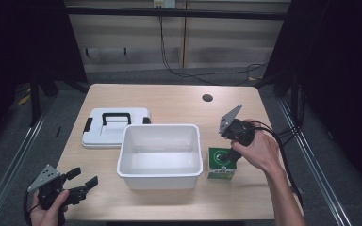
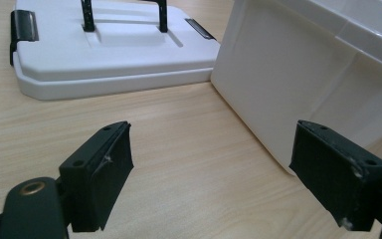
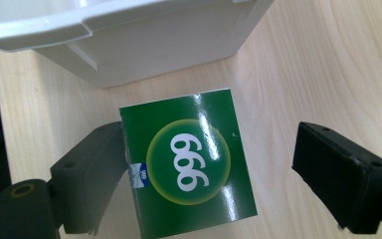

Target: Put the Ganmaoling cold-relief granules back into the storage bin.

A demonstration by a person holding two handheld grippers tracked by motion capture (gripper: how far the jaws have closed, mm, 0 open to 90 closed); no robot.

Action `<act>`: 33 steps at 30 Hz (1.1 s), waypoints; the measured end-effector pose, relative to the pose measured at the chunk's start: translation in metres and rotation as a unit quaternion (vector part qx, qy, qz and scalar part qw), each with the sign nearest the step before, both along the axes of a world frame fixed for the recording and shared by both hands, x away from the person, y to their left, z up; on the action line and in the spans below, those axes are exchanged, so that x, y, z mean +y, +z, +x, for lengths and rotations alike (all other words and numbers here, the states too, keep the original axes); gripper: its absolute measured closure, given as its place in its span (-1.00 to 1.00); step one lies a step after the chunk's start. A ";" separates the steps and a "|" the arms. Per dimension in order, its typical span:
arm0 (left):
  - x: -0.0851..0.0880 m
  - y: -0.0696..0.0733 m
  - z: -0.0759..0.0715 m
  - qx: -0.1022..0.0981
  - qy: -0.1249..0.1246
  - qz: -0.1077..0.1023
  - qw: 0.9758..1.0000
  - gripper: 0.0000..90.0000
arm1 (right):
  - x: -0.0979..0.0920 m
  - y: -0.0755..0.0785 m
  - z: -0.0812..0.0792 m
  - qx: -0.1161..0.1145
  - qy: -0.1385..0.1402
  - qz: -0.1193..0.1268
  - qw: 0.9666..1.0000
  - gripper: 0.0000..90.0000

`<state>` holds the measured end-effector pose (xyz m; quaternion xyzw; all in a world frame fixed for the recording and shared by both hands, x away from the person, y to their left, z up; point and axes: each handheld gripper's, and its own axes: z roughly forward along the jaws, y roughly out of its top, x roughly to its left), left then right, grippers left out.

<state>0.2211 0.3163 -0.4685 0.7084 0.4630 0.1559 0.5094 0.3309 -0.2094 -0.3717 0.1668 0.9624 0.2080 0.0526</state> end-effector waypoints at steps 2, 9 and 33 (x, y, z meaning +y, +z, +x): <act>0.000 0.000 0.000 0.000 0.000 0.000 1.000 -0.64 | 0.000 -0.001 0.000 0.002 0.003 0.000 1.000 -0.74; -0.002 -0.001 0.000 0.004 -0.005 -0.003 1.000 -0.64 | 0.010 -0.015 0.000 0.023 0.046 -0.049 0.997 -0.80; -0.001 -0.002 0.001 0.006 -0.006 0.003 1.000 -0.63 | 0.020 -0.041 0.007 0.065 0.084 -0.121 0.987 -0.80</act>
